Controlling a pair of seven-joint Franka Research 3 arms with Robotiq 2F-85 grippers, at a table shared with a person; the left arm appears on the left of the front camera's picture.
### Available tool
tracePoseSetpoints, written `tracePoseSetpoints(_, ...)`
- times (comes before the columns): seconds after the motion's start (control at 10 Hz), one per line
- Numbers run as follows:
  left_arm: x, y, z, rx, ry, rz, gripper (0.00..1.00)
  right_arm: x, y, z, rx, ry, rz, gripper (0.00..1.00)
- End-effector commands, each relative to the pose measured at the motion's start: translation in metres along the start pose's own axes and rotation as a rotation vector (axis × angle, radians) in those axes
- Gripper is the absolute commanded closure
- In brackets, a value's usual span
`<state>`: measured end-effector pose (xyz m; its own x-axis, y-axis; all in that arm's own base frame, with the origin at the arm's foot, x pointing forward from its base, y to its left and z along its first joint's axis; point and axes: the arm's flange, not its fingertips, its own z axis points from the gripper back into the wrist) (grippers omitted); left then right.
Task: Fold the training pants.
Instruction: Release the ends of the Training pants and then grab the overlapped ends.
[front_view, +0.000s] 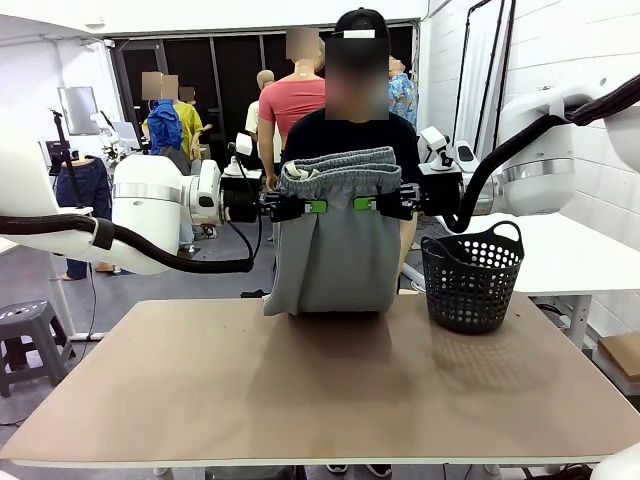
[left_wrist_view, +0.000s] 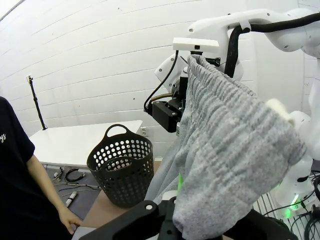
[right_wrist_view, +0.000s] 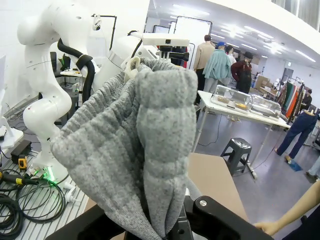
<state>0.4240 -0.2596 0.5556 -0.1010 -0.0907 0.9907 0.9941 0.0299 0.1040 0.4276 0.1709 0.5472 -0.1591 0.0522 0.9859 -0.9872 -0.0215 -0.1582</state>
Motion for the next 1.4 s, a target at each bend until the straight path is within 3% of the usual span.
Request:
tracePoseSetpoints(0.0, 0.0042, -0.0017, -0.0003, -0.001, -0.004, -0.011, 1.00, 0.0010, 0.0053, 0.0000, -0.004, -0.020, 0.007, 1.00)
tracePoseSetpoints(1.3, 0.0042, -0.0017, -0.0003, -0.001, -0.004, -0.011, 1.00, 0.0010, 0.0053, 0.0000, -0.004, -0.020, 0.007, 1.00)
